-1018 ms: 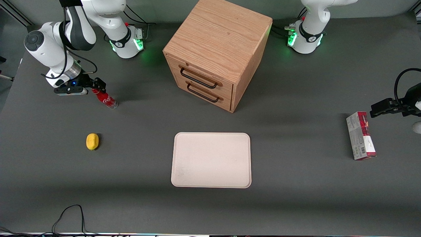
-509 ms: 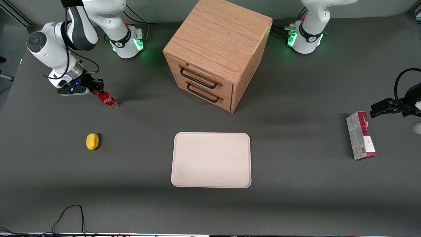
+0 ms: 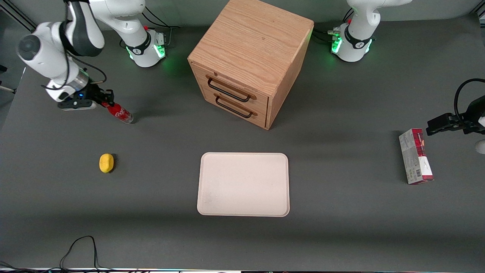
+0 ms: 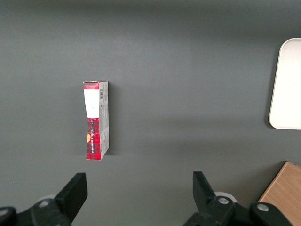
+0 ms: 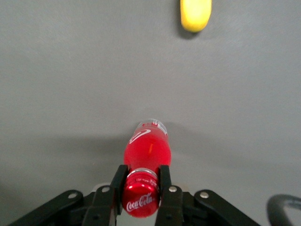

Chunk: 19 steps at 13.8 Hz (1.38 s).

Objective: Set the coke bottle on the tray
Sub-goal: 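Lift the bottle and carry it over the cream tray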

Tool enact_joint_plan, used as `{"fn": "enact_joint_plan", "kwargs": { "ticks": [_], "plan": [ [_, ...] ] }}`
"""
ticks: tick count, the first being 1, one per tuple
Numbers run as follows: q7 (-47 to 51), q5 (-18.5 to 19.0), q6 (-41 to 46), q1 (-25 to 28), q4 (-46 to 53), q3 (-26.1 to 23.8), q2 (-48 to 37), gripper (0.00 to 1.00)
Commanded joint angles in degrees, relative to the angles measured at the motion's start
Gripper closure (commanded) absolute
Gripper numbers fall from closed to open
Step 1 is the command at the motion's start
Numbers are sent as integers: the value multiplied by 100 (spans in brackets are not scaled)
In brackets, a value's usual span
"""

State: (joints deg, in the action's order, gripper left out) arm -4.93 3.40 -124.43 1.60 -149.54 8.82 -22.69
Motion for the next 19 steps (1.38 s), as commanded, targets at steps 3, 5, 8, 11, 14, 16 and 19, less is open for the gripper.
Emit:
{"fn": "enact_joint_plan", "kwargs": {
  "ticks": [3, 5, 8, 11, 14, 16, 19],
  "plan": [
    [-104, 46, 2541, 410, 2696, 67, 132, 93],
    [-104, 11, 3614, 420, 4136, 59, 588, 93],
    [-113, -24, 4671, 420, 5721, 58, 1195, 93],
    [-122, -278, 4779, 428, 6234, 15, 1731, 93],
    [-96, -375, 4762, 796, 7547, -126, 2923, 93],
    [-96, -375, 4849, 1130, 8734, -135, 3847, 93],
    [-69, -402, 4850, 1325, 9835, -589, 4876, 93]
  ]
}}
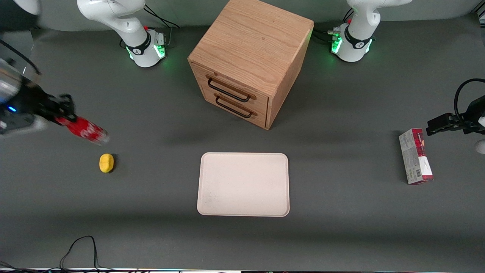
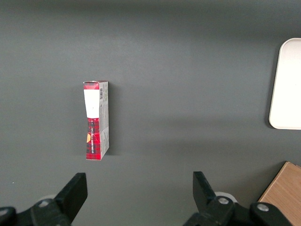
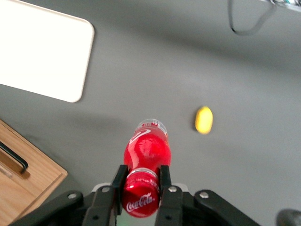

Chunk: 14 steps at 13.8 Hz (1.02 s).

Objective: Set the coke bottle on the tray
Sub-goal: 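Lift the bottle and carry it over the cream tray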

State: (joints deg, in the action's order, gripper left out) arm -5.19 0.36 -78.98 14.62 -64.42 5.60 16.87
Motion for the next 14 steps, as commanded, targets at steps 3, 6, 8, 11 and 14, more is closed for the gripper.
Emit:
{"fn": "enact_joint_plan", "kwargs": {
  "ticks": [3, 6, 8, 11, 14],
  "plan": [
    [-8, -19, 78, 390, 1959, -639, 1502, 94],
    [-8, 297, -248, 1093, 1951, -648, 1644, 94],
    [-8, 289, -537, 1340, 1951, -753, 1801, 94],
    [-8, 289, -1065, 1341, 1924, -877, 2222, 94],
    [-17, 306, -1750, 1289, 1907, -833, 2890, 94]
  ]
}}
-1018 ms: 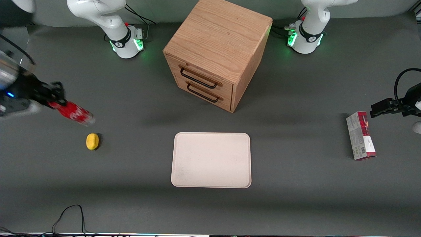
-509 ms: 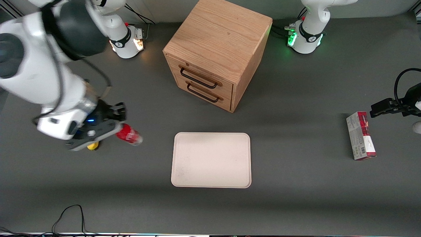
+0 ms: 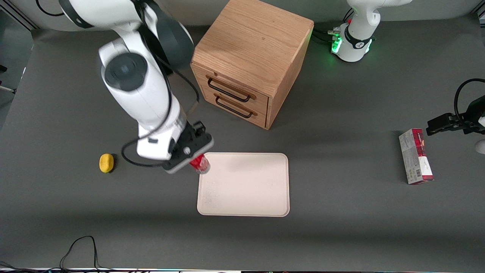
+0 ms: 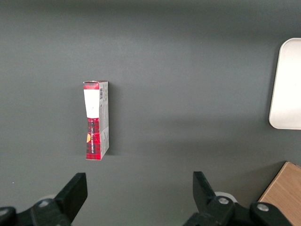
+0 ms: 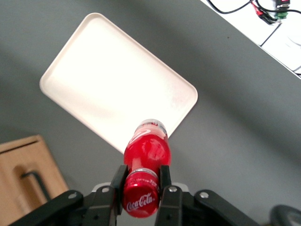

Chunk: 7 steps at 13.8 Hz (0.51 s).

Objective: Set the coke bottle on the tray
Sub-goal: 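Lift the bottle and carry it over the cream tray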

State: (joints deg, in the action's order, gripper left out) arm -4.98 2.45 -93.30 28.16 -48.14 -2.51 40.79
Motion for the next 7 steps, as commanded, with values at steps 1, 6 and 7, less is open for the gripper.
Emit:
{"fn": "enact_joint_plan", "kwargs": {
  "ticks": [1, 6, 7],
  "plan": [
    [-39, 106, -512, -65, 270, -13, 691, 94],
    [-65, 124, -1190, -153, 147, 84, 1290, 94],
    [-65, 124, -1260, -162, 147, 102, 1361, 94]
  ]
}}
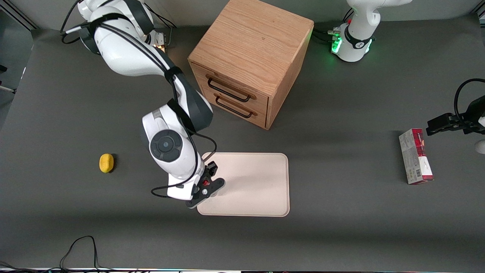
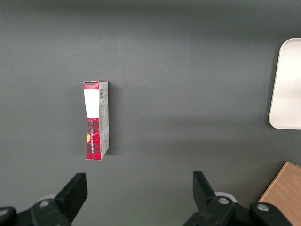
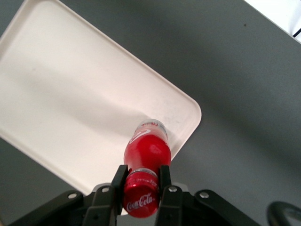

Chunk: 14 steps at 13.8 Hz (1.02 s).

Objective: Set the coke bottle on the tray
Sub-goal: 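Lower the bottle onto the tray and open the right gripper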

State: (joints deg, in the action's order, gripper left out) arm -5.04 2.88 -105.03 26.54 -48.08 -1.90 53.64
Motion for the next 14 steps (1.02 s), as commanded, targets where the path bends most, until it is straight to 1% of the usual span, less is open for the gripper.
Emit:
{"fn": "enact_joint_plan", "kwargs": {
  "ticks": [1, 3, 5, 6, 7, 8, 11, 12, 14],
  "plan": [
    [-59, 81, -140, 0, 141, 41, 138, 94],
    [-41, 81, -237, 0, 132, 67, 243, 93],
    [-32, 81, -264, 0, 132, 76, 288, 86],
    [2, 81, -264, 0, 123, 76, 296, 59],
    [20, 81, -264, 0, 123, 76, 296, 11],
    [20, 81, -264, 0, 132, 76, 288, 0],
    [29, 99, -168, 9, 132, 94, 95, 0],
    [20, 177, -80, 44, 132, 128, -80, 0],
    [29, 283, 357, 62, 140, 129, -448, 0]
  ]
}}
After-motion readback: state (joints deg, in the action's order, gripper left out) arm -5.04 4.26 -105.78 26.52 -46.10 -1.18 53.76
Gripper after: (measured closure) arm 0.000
